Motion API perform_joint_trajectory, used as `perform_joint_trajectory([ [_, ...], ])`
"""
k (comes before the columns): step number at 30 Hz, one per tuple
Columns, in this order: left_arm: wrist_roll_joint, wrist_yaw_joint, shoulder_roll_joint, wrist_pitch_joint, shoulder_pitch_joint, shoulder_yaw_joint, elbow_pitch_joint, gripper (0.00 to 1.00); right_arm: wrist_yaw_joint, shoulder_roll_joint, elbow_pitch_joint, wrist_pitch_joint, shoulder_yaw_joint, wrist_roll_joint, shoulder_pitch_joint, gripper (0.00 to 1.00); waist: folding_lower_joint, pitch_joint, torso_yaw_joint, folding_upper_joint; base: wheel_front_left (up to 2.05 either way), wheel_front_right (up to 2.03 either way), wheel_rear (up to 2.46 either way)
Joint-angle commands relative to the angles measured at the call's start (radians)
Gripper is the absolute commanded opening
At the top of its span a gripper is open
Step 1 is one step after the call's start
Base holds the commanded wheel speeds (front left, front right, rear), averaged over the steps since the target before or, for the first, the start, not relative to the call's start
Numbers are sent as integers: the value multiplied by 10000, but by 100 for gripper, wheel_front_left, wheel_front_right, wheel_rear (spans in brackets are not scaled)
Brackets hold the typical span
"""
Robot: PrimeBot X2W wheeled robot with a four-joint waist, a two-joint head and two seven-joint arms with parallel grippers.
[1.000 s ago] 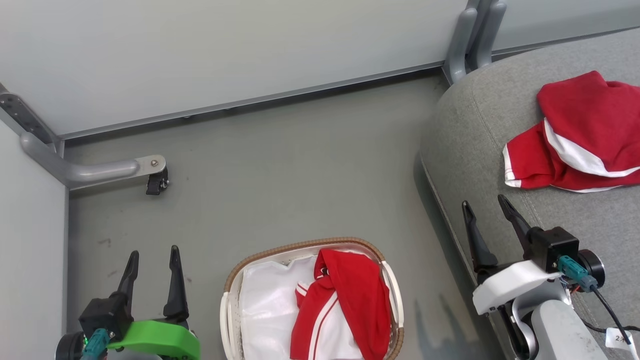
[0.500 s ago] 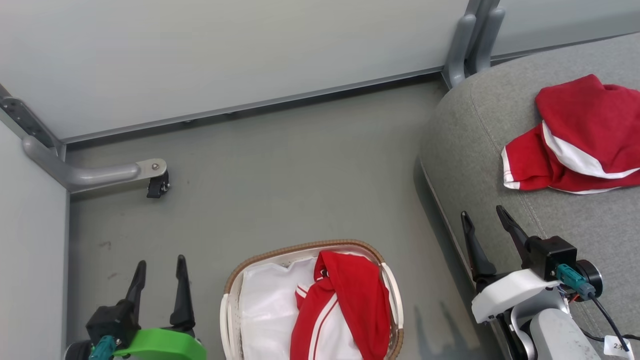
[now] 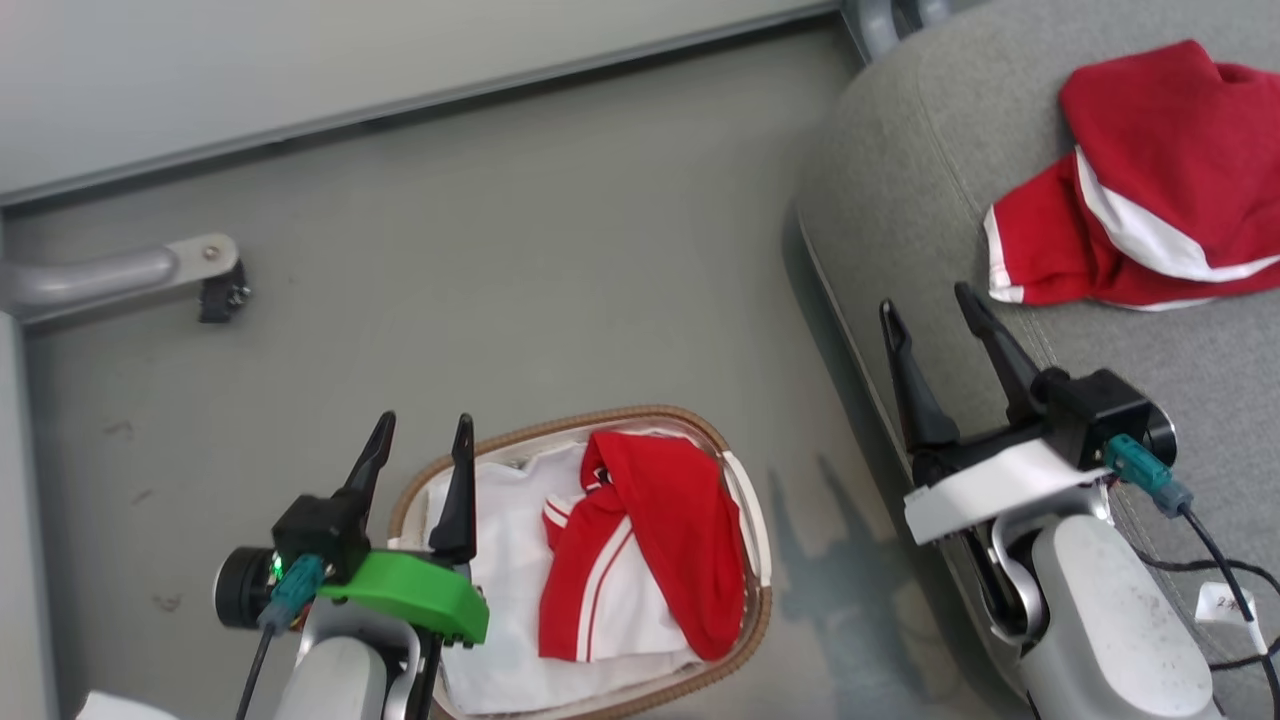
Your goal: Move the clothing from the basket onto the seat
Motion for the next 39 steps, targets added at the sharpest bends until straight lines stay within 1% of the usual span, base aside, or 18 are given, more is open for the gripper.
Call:
perform_joint_trajectory([
  [1,196,-47,43,-9,-412,-72,156,100,-14,-24,-149,-45,89,164,-276,100,0,1133,-893,0,0,0,0],
  [6,570,-99,52,-7,-1167,-104,845,100,-12,-21,-506,-45,438,421,-764,100,0,2002,-1487,0,0,0,0],
  [13,983,-148,116,-9,-2016,127,1567,100,-12,-9,-1247,-45,833,806,-1409,100,0,3150,-2218,0,0,0,0],
  [19,805,-154,324,-9,-2585,-262,2212,100,-12,-9,-1654,-45,1018,1116,-1785,100,0,3883,-2640,0,0,0,0],
  [21,568,-156,320,-9,-2765,-375,2431,100,-12,-8,-1762,-45,1047,1196,-1851,100,0,4096,-2743,0,0,0,0],
  [29,-216,-158,805,-7,-3576,-1138,3482,100,-14,-13,-2098,-45,1055,1202,-2148,100,0,4946,-3035,0,0,0,0],
  [32,-518,-158,861,-9,-3859,-1451,3898,100,-12,-12,-2179,-45,947,1087,-2184,100,0,5145,-2945,0,0,0,0],
  [35,-1103,-157,818,-7,-4111,-1818,4323,100,-14,-20,-2253,-45,841,966,-2171,100,0,5292,-2843,0,0,0,0],
  [39,-1786,-158,905,-7,-4383,-2397,4998,100,-14,-21,-2287,-45,771,842,-2131,100,0,5409,-2730,0,0,0,0],
])
